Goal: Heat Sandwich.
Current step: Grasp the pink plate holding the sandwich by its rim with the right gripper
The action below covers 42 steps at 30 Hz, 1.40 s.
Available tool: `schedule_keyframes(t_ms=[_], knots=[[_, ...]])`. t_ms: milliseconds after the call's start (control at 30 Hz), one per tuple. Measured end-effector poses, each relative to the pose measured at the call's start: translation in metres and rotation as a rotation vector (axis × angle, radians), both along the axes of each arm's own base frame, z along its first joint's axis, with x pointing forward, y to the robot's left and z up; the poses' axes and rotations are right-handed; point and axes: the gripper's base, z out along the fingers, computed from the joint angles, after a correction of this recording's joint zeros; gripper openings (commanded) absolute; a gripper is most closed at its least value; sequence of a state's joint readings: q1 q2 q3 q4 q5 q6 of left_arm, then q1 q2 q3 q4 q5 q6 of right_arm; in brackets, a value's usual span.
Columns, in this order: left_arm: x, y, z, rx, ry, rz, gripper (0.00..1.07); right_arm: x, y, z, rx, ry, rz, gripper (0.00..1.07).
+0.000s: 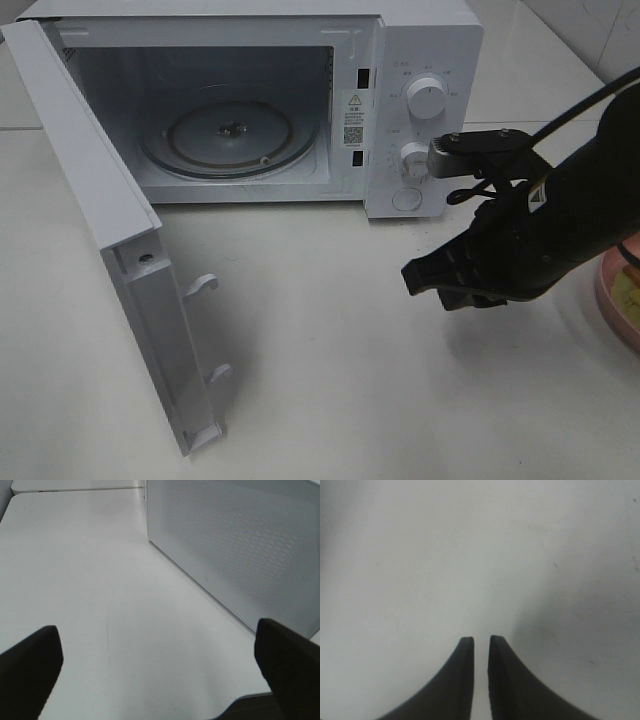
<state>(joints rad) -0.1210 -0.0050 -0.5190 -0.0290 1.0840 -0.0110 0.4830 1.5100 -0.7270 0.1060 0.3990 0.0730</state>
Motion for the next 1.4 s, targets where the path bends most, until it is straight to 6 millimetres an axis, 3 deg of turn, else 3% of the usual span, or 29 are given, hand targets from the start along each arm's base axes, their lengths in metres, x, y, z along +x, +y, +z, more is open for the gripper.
schedule_keyframes(t_ms=[233,400,500,533,567,633,667,733,800,1400], knots=[[0.0,0.0,0.0,0.0,0.0,0.0,1.0,-0.013,-0.012,0.013,-0.111,0.025,0.075,0.17],[0.0,0.0,0.0,0.0,0.0,0.0,1.0,-0.021,-0.022,0.024,-0.179,0.032,0.104,0.26],[0.0,0.0,0.0,0.0,0.0,0.0,1.0,-0.023,-0.032,0.032,-0.19,0.026,0.06,0.44],[0.0,0.0,0.0,0.0,0.0,0.0,1.0,-0.023,-0.032,0.032,-0.19,0.026,0.06,0.44],[0.0,0.0,0.0,0.0,0.0,0.0,1.0,-0.023,-0.039,0.035,-0.188,0.027,0.018,0.56],[0.0,0.0,0.0,0.0,0.0,0.0,1.0,-0.022,-0.046,0.037,-0.188,0.032,-0.021,0.69],[0.0,0.0,0.0,0.0,0.0,0.0,1.0,-0.022,-0.046,0.037,-0.188,0.032,-0.021,0.69],[0.0,0.0,0.0,0.0,0.0,0.0,1.0,-0.022,-0.054,0.038,-0.197,0.05,-0.058,0.88],[0.0,0.0,0.0,0.0,0.0,0.0,1.0,-0.022,-0.059,0.038,-0.221,0.06,-0.064,0.96],[0.0,0.0,0.0,0.0,0.0,0.0,1.0,-0.011,-0.105,0.038,-0.261,0.061,-0.24,0.95]])
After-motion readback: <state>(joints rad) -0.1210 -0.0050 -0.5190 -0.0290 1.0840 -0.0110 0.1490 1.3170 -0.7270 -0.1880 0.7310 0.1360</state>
